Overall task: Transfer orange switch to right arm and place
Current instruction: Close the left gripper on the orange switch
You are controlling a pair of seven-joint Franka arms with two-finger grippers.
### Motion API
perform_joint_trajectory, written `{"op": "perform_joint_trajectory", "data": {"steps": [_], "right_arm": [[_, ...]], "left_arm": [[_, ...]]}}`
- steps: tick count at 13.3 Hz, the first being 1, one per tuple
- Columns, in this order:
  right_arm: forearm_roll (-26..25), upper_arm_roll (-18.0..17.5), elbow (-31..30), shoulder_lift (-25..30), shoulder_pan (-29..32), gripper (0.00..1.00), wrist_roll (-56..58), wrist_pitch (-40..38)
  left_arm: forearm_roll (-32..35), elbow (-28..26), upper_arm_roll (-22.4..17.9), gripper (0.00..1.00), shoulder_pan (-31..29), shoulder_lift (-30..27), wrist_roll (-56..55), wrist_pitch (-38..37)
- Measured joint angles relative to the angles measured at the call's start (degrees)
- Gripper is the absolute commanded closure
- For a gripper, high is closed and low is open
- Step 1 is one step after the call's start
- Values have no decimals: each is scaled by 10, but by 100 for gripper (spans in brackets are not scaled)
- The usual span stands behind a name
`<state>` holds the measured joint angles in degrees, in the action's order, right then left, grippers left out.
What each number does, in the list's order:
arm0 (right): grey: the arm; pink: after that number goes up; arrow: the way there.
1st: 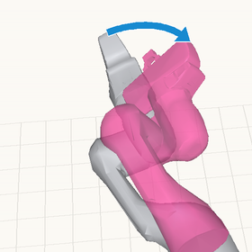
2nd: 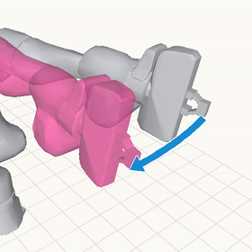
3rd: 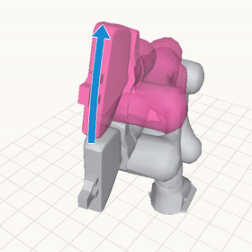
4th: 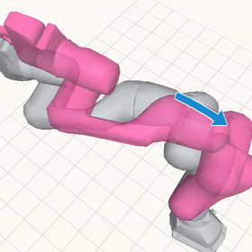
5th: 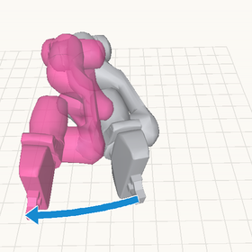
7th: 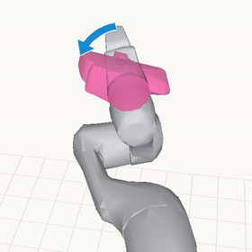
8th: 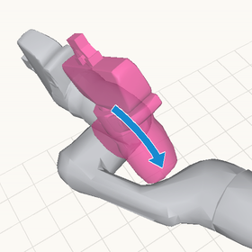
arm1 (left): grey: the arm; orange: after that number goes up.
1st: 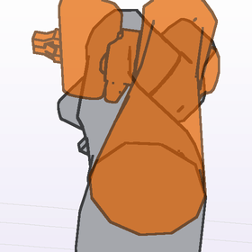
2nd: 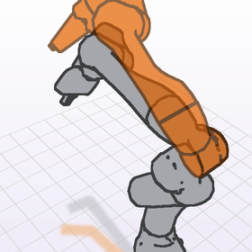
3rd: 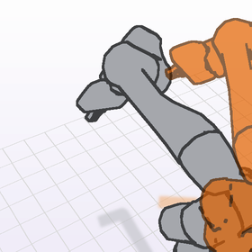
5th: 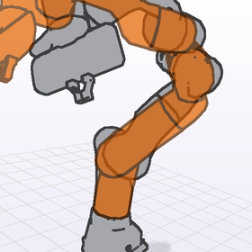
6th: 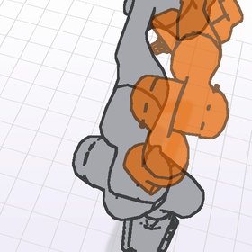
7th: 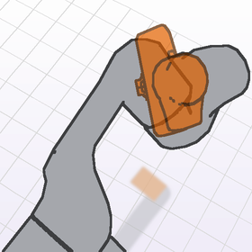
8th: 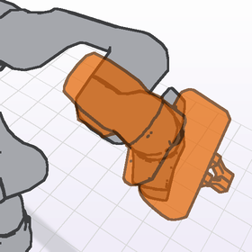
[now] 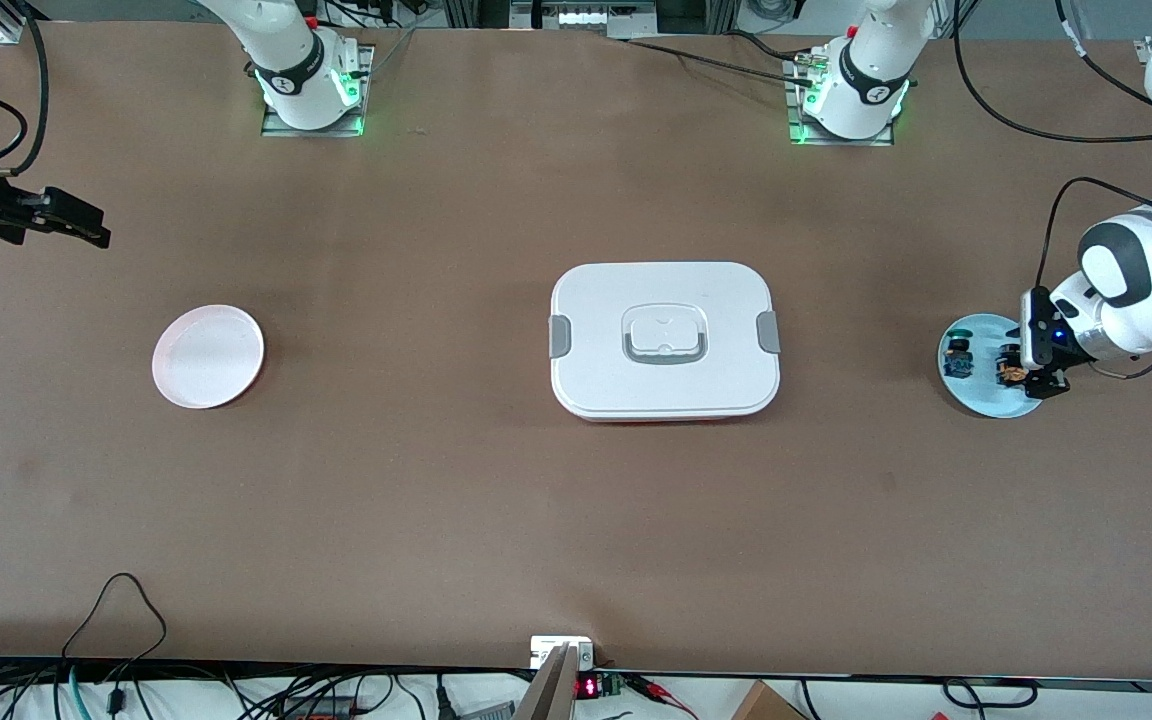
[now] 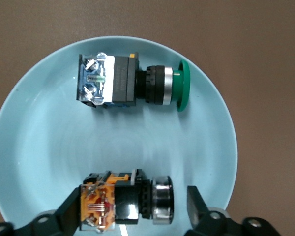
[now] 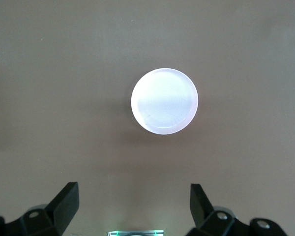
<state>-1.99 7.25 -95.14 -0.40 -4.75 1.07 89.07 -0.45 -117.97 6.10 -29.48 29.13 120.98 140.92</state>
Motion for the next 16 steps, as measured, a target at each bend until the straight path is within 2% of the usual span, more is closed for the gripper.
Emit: {"op": "perform_joint_trajectory", "data": {"steps": [3, 5, 6, 8, 13, 16], "right_arm": [[0, 0, 0, 0, 0, 0, 0, 0], [0, 0, 0, 0, 0, 0, 0, 0], [0, 0, 0, 0, 0, 0, 0, 0], [0, 0, 0, 0, 0, 0, 0, 0], [0, 0, 0, 0, -1, 0, 0, 0], [0, 0, 0, 0, -1, 0, 0, 0]], "left_arm": [[0, 5, 2, 40, 0, 0, 6, 2], [0, 6, 3, 63, 0, 2, 10, 2], [0, 7, 4, 83, 0, 2, 16, 2], [0, 14, 9, 100, 0, 6, 36, 2], [-22, 33, 14, 100, 0, 8, 45, -38], [-36, 86, 14, 100, 0, 8, 46, -155]]}}
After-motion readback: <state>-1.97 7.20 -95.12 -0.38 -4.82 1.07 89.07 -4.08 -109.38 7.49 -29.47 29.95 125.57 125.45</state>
